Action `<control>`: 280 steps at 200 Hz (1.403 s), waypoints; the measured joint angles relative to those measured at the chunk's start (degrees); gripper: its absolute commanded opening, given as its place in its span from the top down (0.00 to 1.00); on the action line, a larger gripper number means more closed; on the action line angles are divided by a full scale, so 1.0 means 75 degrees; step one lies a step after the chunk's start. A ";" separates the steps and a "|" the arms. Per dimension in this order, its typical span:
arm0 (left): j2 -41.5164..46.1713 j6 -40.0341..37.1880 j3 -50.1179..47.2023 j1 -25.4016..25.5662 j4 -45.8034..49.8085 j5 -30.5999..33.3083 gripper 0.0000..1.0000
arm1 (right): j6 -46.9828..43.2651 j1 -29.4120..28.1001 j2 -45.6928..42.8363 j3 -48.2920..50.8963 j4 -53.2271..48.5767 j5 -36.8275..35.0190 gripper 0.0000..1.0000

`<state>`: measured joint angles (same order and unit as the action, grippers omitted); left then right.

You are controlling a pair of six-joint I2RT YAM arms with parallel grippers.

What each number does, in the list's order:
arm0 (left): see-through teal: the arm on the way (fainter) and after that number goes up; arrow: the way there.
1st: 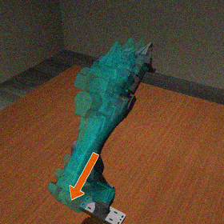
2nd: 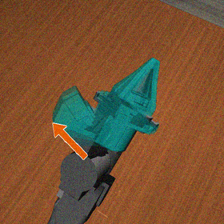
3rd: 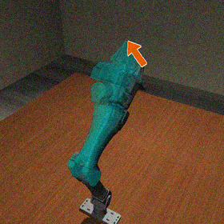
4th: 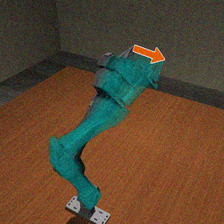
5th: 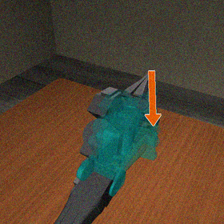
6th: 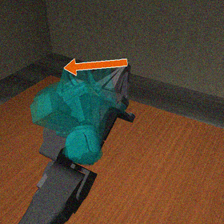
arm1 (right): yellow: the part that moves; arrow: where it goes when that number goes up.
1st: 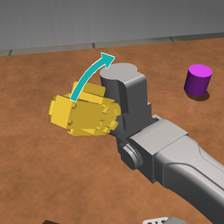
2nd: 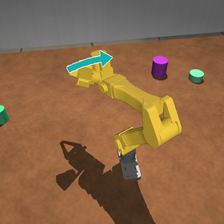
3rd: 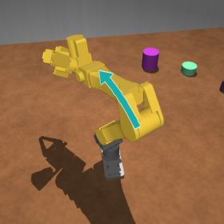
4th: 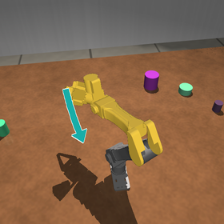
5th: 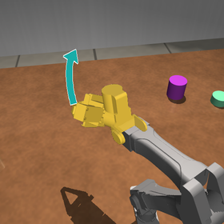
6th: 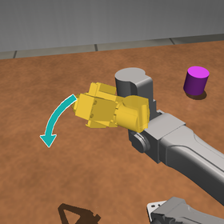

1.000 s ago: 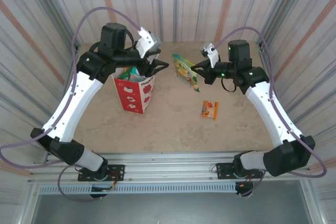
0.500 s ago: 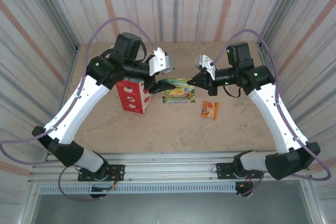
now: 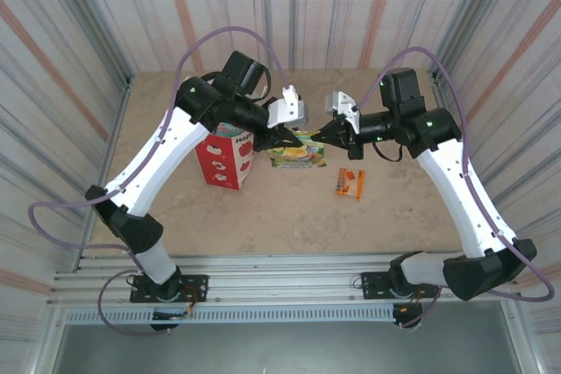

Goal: Place the snacks into the paper bag

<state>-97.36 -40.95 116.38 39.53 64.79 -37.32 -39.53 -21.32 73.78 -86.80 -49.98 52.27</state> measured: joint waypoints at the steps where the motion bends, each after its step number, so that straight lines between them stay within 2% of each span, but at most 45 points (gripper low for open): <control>1: -0.0003 -0.0006 0.0015 0.0000 0.0009 0.0006 0.84 | 0.0000 0.0000 0.0000 0.0000 0.0006 0.0000 1.00; 23: -0.0032 0.0105 0.0172 -0.0003 0.0152 0.0105 0.97 | 0.0096 -0.0009 -0.0006 0.0000 0.0181 -0.0090 0.99; 42: -0.0035 0.0274 0.0306 -0.0003 0.0204 0.0184 1.00 | 0.0420 -0.0026 -0.0111 0.0093 0.0560 -0.0315 0.68; 66: -0.0035 0.0702 0.0498 -0.0154 0.0233 0.0181 1.00 | 0.1314 0.0093 -0.0595 0.0682 0.1515 -0.0769 0.45; 82: -0.0017 0.1169 0.0577 -0.0428 0.0070 0.0192 1.00 | 0.2040 0.0283 -0.0994 0.1276 0.2337 -0.1139 0.39; 108: 0.0149 0.2212 0.0583 -0.0991 -0.0597 0.0446 1.00 | 0.3305 0.0624 -0.1265 0.1923 0.3331 -0.1647 0.37; 134: 0.0507 0.3471 0.0539 -0.1617 -0.1617 0.0854 1.00 | 0.4170 0.0705 -0.1163 0.2107 0.3692 -0.2005 0.37; 169: 0.1180 0.4654 0.0379 -0.2183 -0.2786 0.1903 1.00 | 0.4978 0.0705 -0.0944 0.2142 0.3905 -0.2232 0.36; 191: 0.1504 0.5015 0.0358 -0.2241 -0.3057 0.2652 1.00 | 0.5345 0.0705 -0.0784 0.2256 0.3926 -0.2328 0.36; 240: 0.2008 0.5453 -0.0399 -0.2532 -0.3019 0.3736 1.00 | 0.6100 0.0691 -0.0233 0.2349 0.3824 -0.2468 0.37; 280: 0.2186 0.5578 -0.1253 -0.2626 -0.2838 0.4086 1.00 | 0.6543 0.0595 0.0137 0.2349 0.3620 -0.2565 0.38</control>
<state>-80.97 0.89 106.98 19.84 43.51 -6.68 9.54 -16.86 74.81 -69.19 -22.83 33.04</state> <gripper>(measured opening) 0.052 0.624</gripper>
